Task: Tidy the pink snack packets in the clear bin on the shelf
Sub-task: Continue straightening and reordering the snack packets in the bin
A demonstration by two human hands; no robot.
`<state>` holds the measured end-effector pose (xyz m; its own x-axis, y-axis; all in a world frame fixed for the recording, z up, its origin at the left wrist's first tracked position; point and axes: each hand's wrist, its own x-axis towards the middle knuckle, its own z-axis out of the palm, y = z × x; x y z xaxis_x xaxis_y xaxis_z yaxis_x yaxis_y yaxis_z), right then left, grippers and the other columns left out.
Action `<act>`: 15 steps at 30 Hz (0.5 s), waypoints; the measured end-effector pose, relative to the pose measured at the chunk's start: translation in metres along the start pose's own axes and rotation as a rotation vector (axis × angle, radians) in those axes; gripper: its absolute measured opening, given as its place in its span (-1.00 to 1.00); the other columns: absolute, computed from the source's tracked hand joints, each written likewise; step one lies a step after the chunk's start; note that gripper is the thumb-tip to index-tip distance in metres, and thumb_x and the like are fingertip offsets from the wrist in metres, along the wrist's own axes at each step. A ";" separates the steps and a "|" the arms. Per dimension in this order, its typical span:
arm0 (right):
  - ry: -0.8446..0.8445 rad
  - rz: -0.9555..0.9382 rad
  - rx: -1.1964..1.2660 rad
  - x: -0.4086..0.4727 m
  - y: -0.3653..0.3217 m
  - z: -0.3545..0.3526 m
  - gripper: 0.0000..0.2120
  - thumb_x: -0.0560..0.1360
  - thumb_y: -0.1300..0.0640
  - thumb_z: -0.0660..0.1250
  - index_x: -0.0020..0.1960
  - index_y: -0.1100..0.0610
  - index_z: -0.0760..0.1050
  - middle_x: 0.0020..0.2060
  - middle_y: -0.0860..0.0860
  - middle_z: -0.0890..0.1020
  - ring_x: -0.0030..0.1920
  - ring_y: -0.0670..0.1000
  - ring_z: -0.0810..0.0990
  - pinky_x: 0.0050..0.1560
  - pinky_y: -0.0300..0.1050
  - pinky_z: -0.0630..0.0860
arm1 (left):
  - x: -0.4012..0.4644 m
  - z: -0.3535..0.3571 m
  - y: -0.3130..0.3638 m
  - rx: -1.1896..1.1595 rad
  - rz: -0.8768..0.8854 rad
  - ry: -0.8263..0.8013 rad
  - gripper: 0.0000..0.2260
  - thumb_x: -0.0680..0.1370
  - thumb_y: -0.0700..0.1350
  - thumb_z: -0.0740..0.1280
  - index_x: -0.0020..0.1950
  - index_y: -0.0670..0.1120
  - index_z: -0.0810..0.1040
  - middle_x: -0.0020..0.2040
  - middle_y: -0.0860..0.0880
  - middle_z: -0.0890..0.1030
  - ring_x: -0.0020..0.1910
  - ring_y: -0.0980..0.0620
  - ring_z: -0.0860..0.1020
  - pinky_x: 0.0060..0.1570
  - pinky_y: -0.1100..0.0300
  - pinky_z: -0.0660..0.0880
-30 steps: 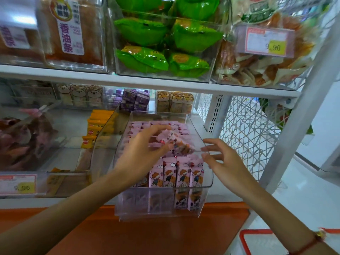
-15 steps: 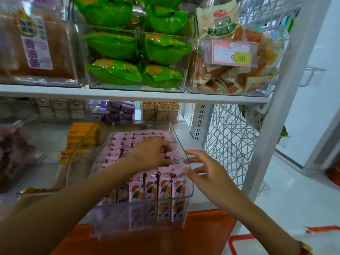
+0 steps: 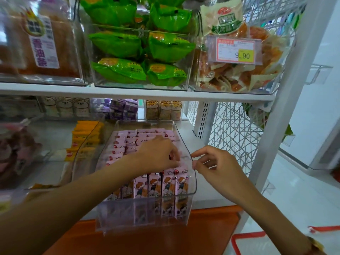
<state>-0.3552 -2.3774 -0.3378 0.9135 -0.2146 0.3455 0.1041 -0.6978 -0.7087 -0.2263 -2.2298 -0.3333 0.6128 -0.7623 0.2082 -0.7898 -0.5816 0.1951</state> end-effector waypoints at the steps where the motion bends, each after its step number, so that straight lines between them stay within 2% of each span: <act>1: -0.001 0.006 -0.009 0.000 0.000 0.001 -0.91 0.47 0.06 0.38 -0.07 -0.12 0.54 -0.26 -0.13 0.65 -0.24 -0.18 0.61 -0.17 -0.22 0.52 | 0.001 0.001 0.001 -0.017 -0.019 -0.013 -0.79 0.51 0.12 0.34 0.04 0.06 0.65 0.04 0.09 0.63 0.07 0.11 0.47 0.12 0.06 0.47; 3: 0.005 0.012 -0.028 0.000 -0.001 0.002 -0.92 0.47 0.05 0.37 -0.05 -0.10 0.54 -0.26 -0.14 0.65 -0.24 -0.19 0.61 -0.20 -0.25 0.48 | 0.002 0.000 0.004 -0.049 -0.039 -0.009 -0.79 0.54 0.08 0.32 0.05 0.00 0.63 0.05 0.07 0.63 0.01 0.14 0.47 0.04 0.17 0.46; 5: 0.030 0.005 -0.047 0.000 -0.003 0.002 -0.91 0.48 0.04 0.36 -0.03 -0.10 0.54 -0.24 -0.17 0.63 -0.24 -0.22 0.59 -0.25 -0.33 0.43 | -0.002 -0.006 0.010 -0.136 -0.044 0.086 -0.83 0.58 0.03 0.28 0.06 0.00 0.59 0.00 0.12 0.59 -0.12 0.20 0.48 -0.16 0.36 0.39; 8: 0.142 -0.077 -0.062 0.001 -0.011 0.006 -0.82 0.50 -0.03 0.32 0.10 -0.11 0.48 -0.15 -0.21 0.56 -0.20 -0.23 0.53 -0.30 -0.39 0.36 | -0.022 -0.021 0.017 -0.357 -0.083 0.305 -0.96 0.58 0.05 0.22 -0.06 0.16 0.44 -0.15 0.26 0.48 -0.16 0.29 0.51 -0.33 0.43 0.38; 11: 0.230 -0.196 0.036 0.002 -0.027 0.013 -0.67 0.51 -0.15 0.26 0.23 -0.06 0.44 -0.02 -0.17 0.54 -0.07 -0.20 0.49 -0.15 -0.27 0.40 | -0.048 -0.037 0.018 -0.596 -0.109 0.546 -0.96 0.52 0.10 0.24 -0.08 0.19 0.46 -0.14 0.23 0.58 -0.09 0.33 0.54 -0.24 0.46 0.48; 13: 0.152 -0.214 0.091 0.002 -0.037 0.023 -0.51 0.46 -0.28 0.20 0.34 -0.14 0.34 0.16 -0.22 0.47 0.09 -0.31 0.41 0.02 -0.34 0.36 | -0.063 -0.042 0.017 -0.724 -0.113 0.672 -0.90 0.50 0.12 0.26 -0.07 0.15 0.52 -0.15 0.23 0.62 -0.07 0.33 0.56 -0.15 0.47 0.49; 15: 0.015 -0.226 0.109 0.001 -0.046 0.035 -0.45 0.45 -0.35 0.16 0.40 -0.24 0.22 0.24 -0.27 0.36 0.17 -0.43 0.31 0.10 -0.41 0.30 | -0.075 -0.041 0.019 -0.838 -0.124 0.735 -0.92 0.53 0.06 0.29 -0.05 0.11 0.55 -0.14 0.24 0.63 -0.08 0.28 0.59 -0.14 0.45 0.51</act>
<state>-0.3458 -2.3217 -0.3264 0.8563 -0.0726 0.5114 0.3476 -0.6513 -0.6745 -0.2858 -2.1717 -0.3058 0.7722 -0.1984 0.6036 -0.6237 -0.0557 0.7797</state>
